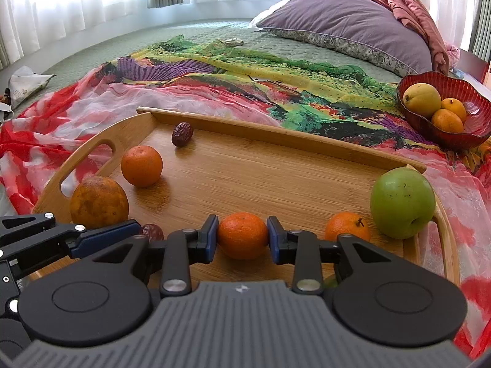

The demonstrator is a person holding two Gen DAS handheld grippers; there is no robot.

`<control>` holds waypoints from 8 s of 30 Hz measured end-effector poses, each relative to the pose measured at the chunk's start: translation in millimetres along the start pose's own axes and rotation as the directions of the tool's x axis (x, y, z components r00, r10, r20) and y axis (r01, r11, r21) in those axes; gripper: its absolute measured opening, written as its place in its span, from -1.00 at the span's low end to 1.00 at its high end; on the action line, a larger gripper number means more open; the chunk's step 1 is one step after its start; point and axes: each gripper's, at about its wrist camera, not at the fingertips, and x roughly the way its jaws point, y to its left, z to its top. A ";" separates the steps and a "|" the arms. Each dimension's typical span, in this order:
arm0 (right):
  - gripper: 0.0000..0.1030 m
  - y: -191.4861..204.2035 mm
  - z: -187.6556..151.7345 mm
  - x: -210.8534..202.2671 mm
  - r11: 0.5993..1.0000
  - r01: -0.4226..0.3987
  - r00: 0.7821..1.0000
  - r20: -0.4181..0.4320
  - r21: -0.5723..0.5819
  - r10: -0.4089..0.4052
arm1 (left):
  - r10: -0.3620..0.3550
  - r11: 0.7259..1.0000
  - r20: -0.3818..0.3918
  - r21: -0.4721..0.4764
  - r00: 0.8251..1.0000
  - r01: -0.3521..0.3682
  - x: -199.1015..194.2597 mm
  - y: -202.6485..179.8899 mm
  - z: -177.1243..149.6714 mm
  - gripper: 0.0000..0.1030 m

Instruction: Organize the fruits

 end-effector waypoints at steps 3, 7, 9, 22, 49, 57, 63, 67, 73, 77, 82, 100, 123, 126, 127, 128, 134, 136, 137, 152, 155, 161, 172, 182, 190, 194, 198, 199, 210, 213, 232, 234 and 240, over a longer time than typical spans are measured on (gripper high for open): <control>-0.25 0.4 0.3 0.7 1.000 -0.001 1.000 -0.001 0.000 0.001 | 0.001 1.000 0.000 -0.001 1.000 -0.001 0.0 -0.4 0.0 -0.53; -0.25 0.5 0.3 0.6 1.000 -0.001 1.000 -0.002 0.001 0.001 | 0.000 1.000 0.000 -0.004 1.000 0.000 -0.1 -0.1 0.2 -0.52; -0.23 0.3 0.3 0.3 1.000 -0.001 1.000 0.000 0.004 0.001 | 0.000 1.000 -0.001 -0.004 1.000 0.000 -0.3 -0.2 0.5 -0.52; -0.18 -8.2 1.5 -25.8 0.998 -0.026 0.998 0.062 0.050 0.023 | -0.006 1.000 0.025 0.003 1.000 0.006 -18.5 2.6 4.4 -0.19; 0.20 -14.0 -33.3 -125.5 0.998 0.048 0.955 0.292 0.039 -0.057 | 0.057 0.998 0.108 -0.022 0.993 -0.055 -92.9 13.3 -8.8 0.57; 0.28 -10.7 -57.7 -133.8 0.997 0.073 0.951 0.300 0.033 -0.080 | 0.051 0.999 0.101 -0.017 0.994 -0.049 -102.1 9.8 -21.7 0.64; 0.37 -5.8 -79.4 -140.1 0.995 0.093 0.947 0.306 0.026 -0.096 | 0.050 0.999 0.096 -0.011 0.994 -0.049 -111.3 7.1 -34.3 0.70; 0.40 -3.6 -92.2 -141.9 0.993 0.115 0.944 0.308 0.026 -0.117 | 0.053 0.998 0.088 -0.023 0.995 -0.051 -115.5 7.5 -41.5 0.73; 0.48 -1.7 -110.3 -141.7 0.990 0.128 0.944 0.300 0.052 -0.138 | 0.066 0.997 0.058 -0.044 0.996 -0.064 -112.6 9.6 -53.4 0.76; 0.55 1.0 -120.6 -138.1 0.988 0.140 0.945 0.291 0.061 -0.152 | 0.085 0.996 0.029 -0.045 0.996 -0.083 -106.4 9.3 -60.7 0.78; 0.65 2.9 -128.3 -129.5 0.986 0.154 0.950 0.265 0.071 -0.167 | 0.100 0.994 0.007 -0.048 0.995 -0.100 -100.4 9.6 -67.4 0.86; 0.82 -0.7 -142.5 -103.8 0.977 0.193 0.962 0.181 0.091 -0.207 | 0.158 0.986 -0.045 -0.044 0.986 -0.160 -74.5 9.1 -74.2 0.98; 1.00 -5.3 -143.7 -92.9 0.973 0.194 0.968 0.136 0.121 -0.210 | 0.167 0.984 -0.058 -0.062 0.984 -0.170 -64.2 11.4 -78.7 1.00; 1.00 -5.3 -143.8 -92.5 0.974 0.194 0.968 0.135 0.121 -0.210 | 0.168 0.983 -0.060 -0.062 0.984 -0.172 -63.1 11.3 -78.3 1.00; 1.00 -5.2 -143.8 -92.5 0.974 0.194 0.968 0.135 0.121 -0.209 | 0.170 0.983 -0.060 -0.060 0.984 -0.174 -63.1 10.7 -78.4 1.00; 1.00 -5.3 -144.0 -92.5 0.974 0.192 0.969 0.136 0.123 -0.209 | 0.172 0.983 -0.059 -0.058 0.983 -0.175 -63.0 9.9 -78.7 1.00; 1.00 -5.5 -144.1 -92.5 0.974 0.192 0.969 0.136 0.123 -0.208 | 0.173 0.983 -0.060 -0.058 0.983 -0.176 -62.8 9.2 -78.6 1.00; 1.00 -5.4 -144.2 -92.6 0.974 0.192 0.969 0.136 0.123 -0.208 | 0.172 0.983 -0.059 -0.058 0.983 -0.176 -62.8 9.4 -78.7 1.00; 1.00 -5.4 -144.2 -92.6 0.974 0.192 0.968 0.136 0.123 -0.209 | 0.172 0.983 -0.059 -0.058 0.983 -0.175 -62.8 9.4 -78.7 1.00; 1.00 -5.5 -144.3 -92.7 0.974 0.193 0.968 0.136 0.123 -0.209 | 0.174 0.983 -0.062 -0.055 0.983 -0.177 -62.7 8.4 -79.8 1.00; 1.00 -5.4 -144.4 -92.7 0.974 0.192 0.968 0.136 0.123 -0.209 | 0.173 0.983 -0.063 -0.058 0.983 -0.176 -63.1 7.8 -80.0 1.00; 1.00 -5.4 -144.4 -92.7 0.974 0.193 0.968 0.136 0.123 -0.209 | 0.172 0.983 -0.063 -0.057 0.983 -0.176 -63.0 8.4 -79.6 1.00; 1.00 -5.4 -144.5 -92.8 0.974 0.193 0.968 0.136 0.123 -0.209 | 0.172 0.983 -0.063 -0.057 0.983 -0.175 -63.1 8.4 -79.8 1.00; 1.00 -5.3 -144.6 -92.9 0.973 0.193 0.968 0.137 0.122 -0.209 | 0.172 0.983 -0.062 -0.057 0.983 -0.176 -63.0 8.6 -79.9 1.00; 1.00 -5.2 -144.6 -93.0 0.974 0.193 0.968 0.137 0.123 -0.209 | 0.172 0.983 -0.062 -0.056 0.983 -0.176 -63.2 8.5 -80.0 1.00; 1.00 -5.2 -144.6 -93.0 0.974 0.193 0.968 0.137 0.123 -0.209 | 0.172 0.983 -0.061 -0.057 0.983 -0.176 -63.1 8.5 -80.1 1.00; 1.00 -5.2 -144.6 -93.0 0.974 0.193 0.968 0.137 0.123 -0.209 | 0.172 0.983 -0.061 -0.057 0.983 -0.176 -63.1 8.5 -80.1 1.00; 1.00 -5.2 -144.6 -93.0 0.974 0.193 0.968 0.137 0.123 -0.209 | 0.172 0.983 -0.061 -0.057 0.983 -0.176 -63.2 8.5 -80.2 1.00; 1.00 -5.1 -144.7 -92.9 0.974 0.193 0.968 0.137 0.123 -0.209 | 0.172 0.983 -0.061 -0.057 0.983 -0.176 -63.1 8.6 -80.3 1.00; 1.00 -5.0 -144.8 -92.9 0.973 0.193 0.968 0.137 0.122 -0.210 | 0.172 0.983 -0.061 -0.057 0.983 -0.175 -63.1 8.7 -80.3 1.00; 1.00 -5.0 -145.0 -92.9 0.973 0.194 0.968 0.139 0.122 -0.210 | 0.172 0.983 -0.060 -0.056 0.983 -0.175 -63.1 8.6 -80.8 1.00; 1.00 -4.9 -145.0 -92.8 0.973 0.194 0.968 0.139 0.122 -0.210 | 0.172 0.983 -0.059 -0.056 0.983 -0.176 -63.0 8.6 -80.8 1.00; 1.00 -5.3 -144.9 -92.7 0.973 0.193 0.968 0.140 0.123 -0.209 | 0.173 0.983 -0.056 -0.056 0.983 -0.176 -63.7 8.3 -80.7 1.00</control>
